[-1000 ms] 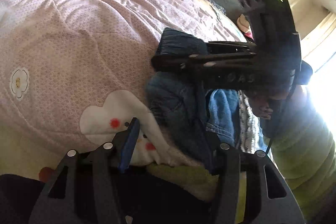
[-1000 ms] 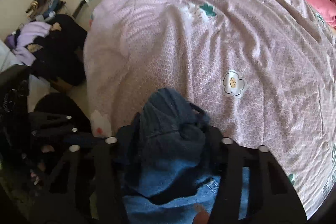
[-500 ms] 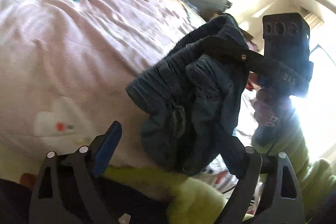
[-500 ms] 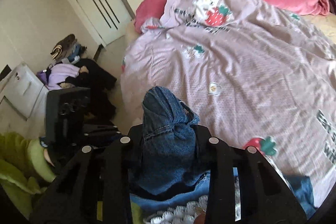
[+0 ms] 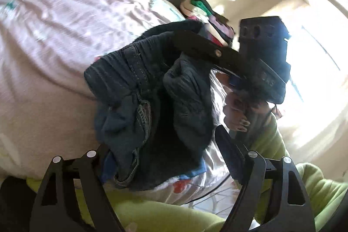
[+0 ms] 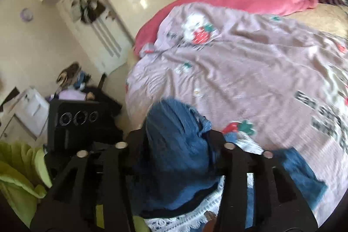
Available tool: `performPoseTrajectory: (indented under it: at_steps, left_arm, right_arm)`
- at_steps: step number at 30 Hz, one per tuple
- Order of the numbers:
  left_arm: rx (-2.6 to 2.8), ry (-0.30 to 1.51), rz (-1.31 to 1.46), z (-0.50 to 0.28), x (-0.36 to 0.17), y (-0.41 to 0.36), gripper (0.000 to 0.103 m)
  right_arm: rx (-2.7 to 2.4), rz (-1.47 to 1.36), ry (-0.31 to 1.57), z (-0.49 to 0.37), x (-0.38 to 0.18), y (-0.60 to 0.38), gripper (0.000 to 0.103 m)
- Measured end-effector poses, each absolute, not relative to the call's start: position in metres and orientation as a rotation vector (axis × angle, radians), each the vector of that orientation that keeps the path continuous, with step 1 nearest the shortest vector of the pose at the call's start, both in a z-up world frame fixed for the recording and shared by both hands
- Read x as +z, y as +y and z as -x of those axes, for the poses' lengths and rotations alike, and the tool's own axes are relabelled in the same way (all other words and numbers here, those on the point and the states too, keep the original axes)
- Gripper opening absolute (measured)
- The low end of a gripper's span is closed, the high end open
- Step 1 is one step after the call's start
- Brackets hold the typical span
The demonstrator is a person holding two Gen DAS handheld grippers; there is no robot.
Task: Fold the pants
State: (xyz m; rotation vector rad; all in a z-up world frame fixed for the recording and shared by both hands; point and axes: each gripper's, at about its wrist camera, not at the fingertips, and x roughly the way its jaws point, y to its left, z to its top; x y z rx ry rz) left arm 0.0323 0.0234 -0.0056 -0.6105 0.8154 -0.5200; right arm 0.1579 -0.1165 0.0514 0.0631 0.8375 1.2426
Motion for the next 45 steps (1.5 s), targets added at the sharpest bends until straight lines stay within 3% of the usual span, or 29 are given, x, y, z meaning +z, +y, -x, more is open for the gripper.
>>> performPoseTrajectory:
  at_steps: [8,19,21,24,27,37,45]
  left_arm:
    - [-0.618,0.908,0.465,-0.032,-0.020,-0.031,0.081]
    - [-0.588,0.960,0.365,-0.029,-0.030,-0.045,0.084]
    - [-0.557,0.943,0.340,-0.019,-0.021,-0.042,0.084]
    - [-0.498,0.913,0.312,-0.017,-0.010,-0.033,0.096]
    - [-0.428,0.886,0.283,-0.015,0.000,-0.024,0.098]
    - [-0.293,0.852,0.233,-0.009,0.020,-0.003,0.098]
    - [-0.263,0.855,0.228,-0.012,0.020,-0.001,0.098]
  right_arm:
    - [0.896,-0.121,0.858,-0.142,0.027,-0.204,0.052]
    - [0.670,-0.048,1.002,-0.137,-0.025,-0.215,0.055]
    - [0.677,-0.043,0.986,-0.133,-0.022,-0.217,0.055]
    - [0.694,-0.047,0.928,-0.121,-0.008,-0.223,0.057]
    - [0.712,-0.042,0.864,-0.108,0.010,-0.228,0.061]
    - [0.719,0.071,0.708,-0.059,0.053,-0.235,0.077]
    - [0.807,0.199,0.656,-0.013,0.055,-0.221,0.080]
